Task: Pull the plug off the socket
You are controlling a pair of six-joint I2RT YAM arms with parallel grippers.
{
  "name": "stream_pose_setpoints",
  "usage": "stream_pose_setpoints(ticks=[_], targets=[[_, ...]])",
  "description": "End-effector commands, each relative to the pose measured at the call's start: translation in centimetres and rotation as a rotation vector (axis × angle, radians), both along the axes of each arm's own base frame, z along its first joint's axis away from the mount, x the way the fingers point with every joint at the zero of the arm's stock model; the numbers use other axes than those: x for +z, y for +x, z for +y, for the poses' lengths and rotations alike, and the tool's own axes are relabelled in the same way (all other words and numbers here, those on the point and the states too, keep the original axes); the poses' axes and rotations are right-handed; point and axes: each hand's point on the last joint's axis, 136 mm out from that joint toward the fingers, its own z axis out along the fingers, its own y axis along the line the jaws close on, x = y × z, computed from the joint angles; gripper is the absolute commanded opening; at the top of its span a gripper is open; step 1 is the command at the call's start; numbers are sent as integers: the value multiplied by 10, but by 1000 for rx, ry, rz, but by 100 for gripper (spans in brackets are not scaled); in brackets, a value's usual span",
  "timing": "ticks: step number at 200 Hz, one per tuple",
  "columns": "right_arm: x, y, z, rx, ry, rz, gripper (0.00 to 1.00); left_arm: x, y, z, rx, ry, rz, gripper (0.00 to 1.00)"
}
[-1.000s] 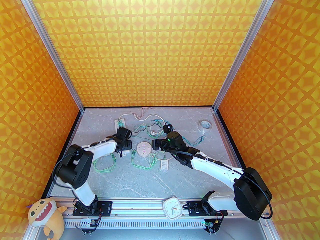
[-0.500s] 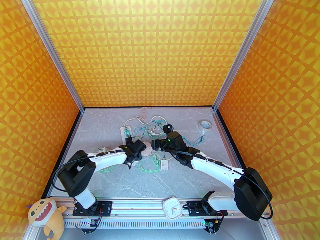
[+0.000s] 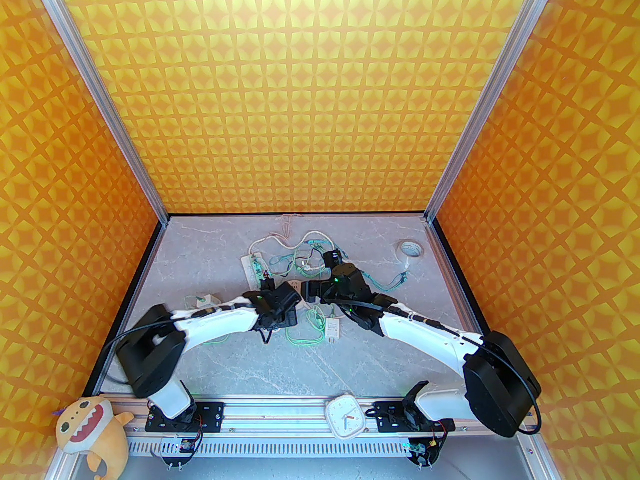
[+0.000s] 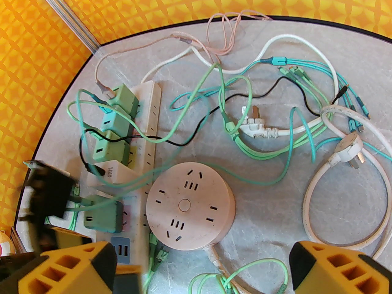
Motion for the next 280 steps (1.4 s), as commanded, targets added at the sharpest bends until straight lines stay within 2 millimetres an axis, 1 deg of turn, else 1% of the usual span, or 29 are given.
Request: stream_pose_setpoints(ticks=[1,19,31,56,59,62,68,72,76,91,99,105,113,133,159,174,188,193,229,280], targets=[[5,0,14,29,-20,13,98,24,-6,11,-25,-61,-57,99],[-1,-4,27,57,-32,31,99,36,-7,31,10,-98,-100,99],[-1,-7,37,71,-47,32,99,42,-6,46,35,-115,-130,99],[-1,-11,60,98,-76,35,98,58,-2,65,44,-151,-212,99],[-1,-11,63,100,-77,36,98,56,-2,68,45,-144,-211,99],[-2,-12,65,98,-79,38,98,65,-1,70,47,-163,-239,99],[-1,-12,70,101,-80,38,98,67,-1,75,49,-166,-257,99],[-2,-13,74,105,-82,39,96,67,-2,76,44,-168,-263,99],[-1,-15,78,109,-83,38,94,67,3,88,79,-163,-272,99],[-4,-20,91,119,-105,37,91,64,7,104,119,-178,-281,99],[-7,-23,99,128,-117,40,86,62,10,111,141,-194,-281,99],[-9,-26,104,135,-130,46,84,60,12,114,149,-217,-283,99],[-13,-28,111,144,-143,51,79,59,15,118,162,-247,-289,99],[-19,-35,128,165,-183,51,72,51,23,127,209,-289,-298,99],[-24,-45,147,190,-229,39,65,41,31,133,231,-303,-285,99],[-28,-46,154,196,-238,47,63,37,33,134,231,-314,-266,99],[-35,-46,159,199,-249,67,54,34,34,133,227,-319,-250,99],[-38,-45,160,198,-255,71,53,34,34,132,223,-322,-248,99],[-48,-35,167,184,-283,55,53,29,33,123,192,-374,-252,99],[-60,-20,167,149,-344,23,51,23,33,119,184,-392,-240,99]])
